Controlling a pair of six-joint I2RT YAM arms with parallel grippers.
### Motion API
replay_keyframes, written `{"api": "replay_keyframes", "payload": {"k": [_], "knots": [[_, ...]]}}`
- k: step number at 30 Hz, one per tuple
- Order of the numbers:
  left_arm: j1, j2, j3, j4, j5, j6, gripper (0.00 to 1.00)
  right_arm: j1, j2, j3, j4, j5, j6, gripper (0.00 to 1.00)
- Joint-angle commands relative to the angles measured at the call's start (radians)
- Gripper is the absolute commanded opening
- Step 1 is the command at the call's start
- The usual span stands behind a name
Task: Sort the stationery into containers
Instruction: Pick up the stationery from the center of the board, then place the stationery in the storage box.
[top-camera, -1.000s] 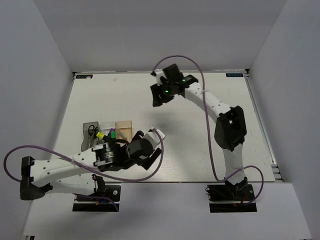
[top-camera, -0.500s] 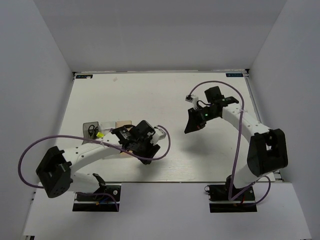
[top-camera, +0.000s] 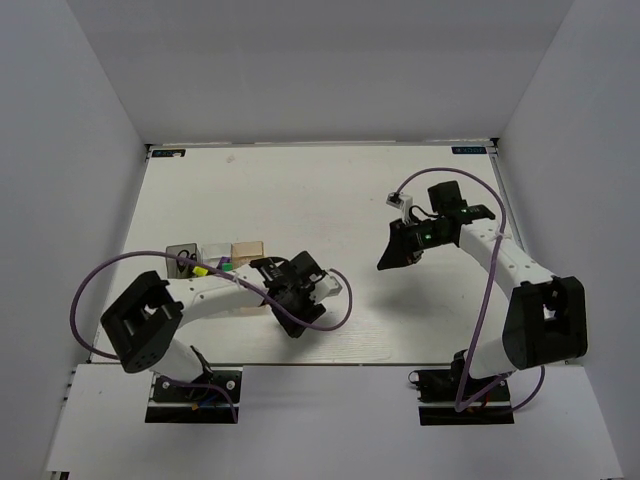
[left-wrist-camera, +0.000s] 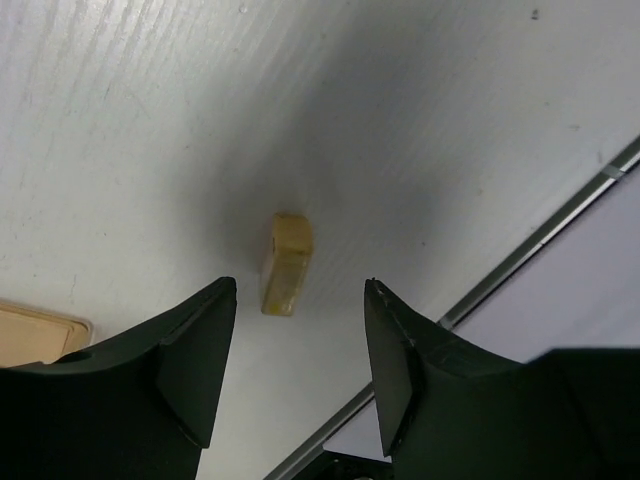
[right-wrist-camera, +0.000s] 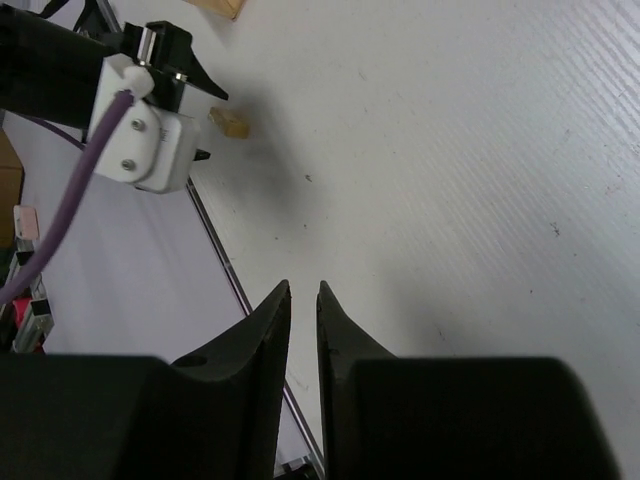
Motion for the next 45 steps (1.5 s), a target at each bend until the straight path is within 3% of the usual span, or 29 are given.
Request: {"api": "replay_keyframes", "payload": {"k": [1,3,5,6,9,11,12,13,14,16,19,20,21,25,28,33,35,36,37,39,40,43,45], "knots": [[-0.004,0.032,0.009,0.042,-0.030,0.032,0.64,-0.021,-0.037,-0.012,0.026,-0.056,-0.008,0.20],[-0.012,0.055,0.017,0.045,-0.039,0.036,0.61,-0.035,-0.040,-0.017,0.027,-0.076,-0.007,0.20],[-0.021,0.074,0.020,0.045,-0.054,0.038,0.45,-0.041,-0.046,-0.017,0.031,-0.090,-0.002,0.20],[-0.027,0.080,0.024,0.040,-0.070,0.035,0.28,-0.046,-0.045,-0.018,0.030,-0.092,-0.002,0.20],[-0.064,0.066,0.044,0.014,-0.099,0.030,0.10,-0.060,-0.046,-0.023,0.036,-0.102,0.001,0.20],[-0.102,0.036,0.079,-0.006,-0.117,0.019,0.00,-0.063,-0.046,-0.026,0.037,-0.109,0.001,0.27],[-0.142,-0.002,0.098,-0.016,-0.152,0.001,0.00,-0.063,-0.043,-0.028,0.037,-0.109,0.004,0.39],[-0.153,-0.048,0.118,-0.021,-0.172,-0.001,0.00,-0.064,-0.042,-0.028,0.039,-0.104,0.005,0.60],[-0.158,-0.102,0.121,-0.021,-0.213,-0.011,0.00,-0.063,-0.039,-0.029,0.037,-0.096,0.005,0.68],[-0.139,-0.153,0.116,-0.011,-0.302,-0.040,0.00,-0.064,-0.039,-0.029,0.036,-0.084,0.007,0.70],[-0.023,-0.273,0.095,0.000,-0.480,-0.138,0.00,-0.064,-0.035,-0.025,0.027,-0.063,0.007,0.34],[0.009,-0.315,0.093,-0.036,-0.496,-0.157,0.00,-0.064,-0.034,-0.023,0.030,-0.055,0.008,0.11],[0.096,-0.322,0.102,-0.058,-0.496,-0.210,0.00,-0.064,-0.035,-0.022,0.025,-0.050,0.010,0.04],[0.372,-0.300,0.106,-0.130,-0.426,-0.217,0.00,-0.066,-0.039,-0.020,0.027,-0.040,0.015,0.02],[0.416,-0.276,0.093,-0.110,-0.377,-0.202,0.00,-0.066,-0.037,-0.022,0.031,-0.032,0.018,0.03],[0.467,-0.199,0.119,-0.086,-0.314,-0.200,0.03,-0.077,-0.036,-0.022,0.030,-0.030,0.019,0.12],[0.467,-0.162,0.122,-0.076,-0.307,-0.197,0.13,-0.080,-0.032,-0.023,0.030,-0.027,0.021,0.25],[0.467,-0.152,0.127,-0.075,-0.304,-0.199,0.17,-0.080,-0.032,-0.023,0.028,-0.026,0.022,0.42],[0.468,-0.130,0.130,-0.078,-0.307,-0.202,0.29,-0.083,-0.031,-0.019,0.023,-0.024,0.021,0.49],[0.471,-0.119,0.133,-0.075,-0.307,-0.205,0.39,-0.084,-0.028,-0.020,0.019,-0.020,0.016,0.58],[0.471,-0.116,0.132,-0.070,-0.310,-0.203,0.50,-0.074,-0.032,-0.020,0.022,-0.017,0.016,0.63],[0.473,-0.119,0.150,-0.076,-0.314,-0.203,0.61,-0.087,-0.032,-0.019,0.017,-0.009,0.016,0.64],[0.471,-0.130,0.170,-0.089,-0.317,-0.199,0.61,-0.089,-0.029,-0.017,0.017,-0.007,0.016,0.66]]}}
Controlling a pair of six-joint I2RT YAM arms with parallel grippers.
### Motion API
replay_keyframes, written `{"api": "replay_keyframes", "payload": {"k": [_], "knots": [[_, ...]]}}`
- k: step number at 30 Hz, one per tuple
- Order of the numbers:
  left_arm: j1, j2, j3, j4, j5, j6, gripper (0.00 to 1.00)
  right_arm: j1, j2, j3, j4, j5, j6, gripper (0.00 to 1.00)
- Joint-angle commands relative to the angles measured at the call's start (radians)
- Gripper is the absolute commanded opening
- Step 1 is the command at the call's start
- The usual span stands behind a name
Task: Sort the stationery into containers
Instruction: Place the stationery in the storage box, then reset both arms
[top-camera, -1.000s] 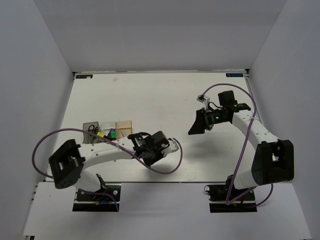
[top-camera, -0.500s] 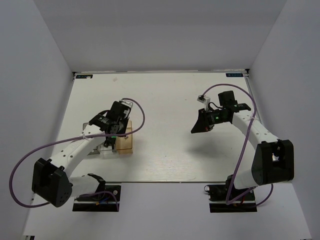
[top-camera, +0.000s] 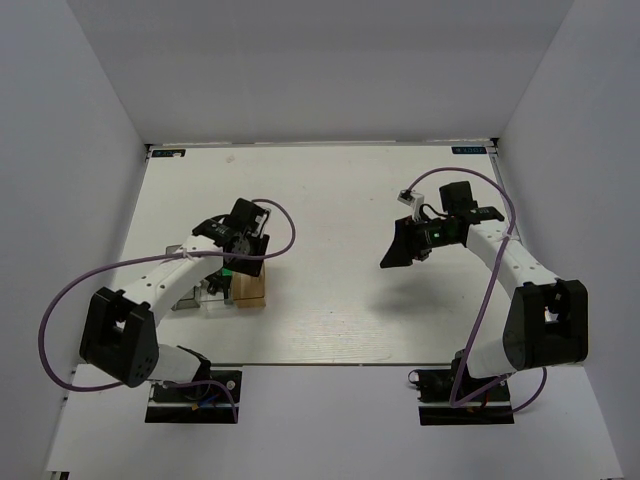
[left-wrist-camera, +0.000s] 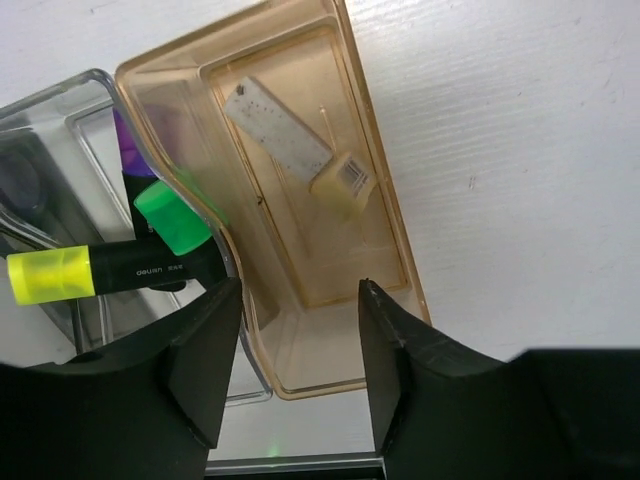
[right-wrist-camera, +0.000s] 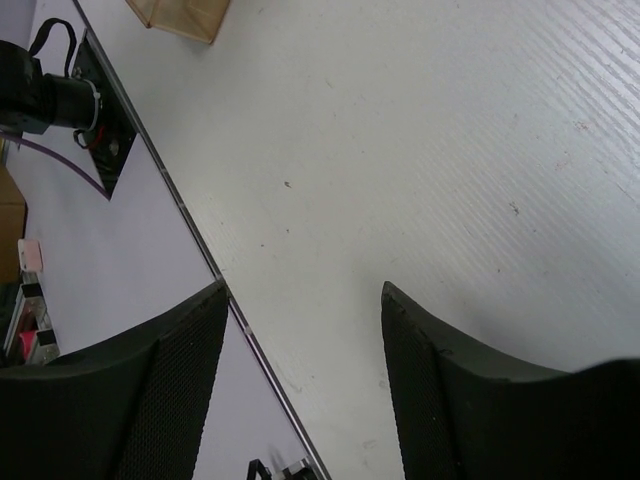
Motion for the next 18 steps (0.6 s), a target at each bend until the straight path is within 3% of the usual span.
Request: {"api": "replay_keyframes", "payload": {"k": [1,4,5,6,7,9,10,11,13,15,18], "knots": [[0.005,-0.040,0.064,-0.003,0.005,-0.001,0.59,-0.007,-0.013,0.007,-0.006,0.002,-0.009,0.66],[-0.010,-0.078,0.074,0.000,0.003,-0.003,0.46,-0.009,-0.025,0.007,-0.004,0.019,-0.009,0.66],[-0.012,-0.110,0.085,-0.009,0.000,-0.004,0.13,-0.010,-0.024,0.009,-0.001,0.024,-0.008,0.67],[-0.013,-0.119,0.088,-0.021,-0.003,-0.014,0.00,-0.010,-0.028,0.011,0.000,0.048,-0.005,0.67],[-0.015,-0.133,0.071,-0.018,0.012,-0.014,0.00,-0.010,-0.031,0.014,-0.001,0.063,0.001,0.67],[-0.016,-0.223,0.041,0.026,0.058,-0.011,0.00,-0.010,-0.041,0.015,0.014,0.103,0.029,0.90],[-0.016,-0.250,-0.029,0.040,0.155,-0.004,0.07,-0.010,-0.056,0.014,0.019,0.181,0.047,0.90],[-0.016,-0.349,-0.053,0.081,0.188,0.002,0.49,-0.010,-0.073,0.014,0.058,0.209,0.064,0.90],[-0.016,-0.433,-0.109,0.112,0.248,-0.001,0.97,-0.010,-0.114,-0.009,0.095,0.368,0.164,0.90],[-0.016,-0.512,-0.143,0.103,0.273,0.009,1.00,-0.009,-0.174,-0.085,0.214,0.514,0.274,0.90],[-0.012,-0.573,-0.185,0.069,0.264,0.034,1.00,-0.007,-0.237,-0.126,0.253,0.625,0.252,0.90]]}}
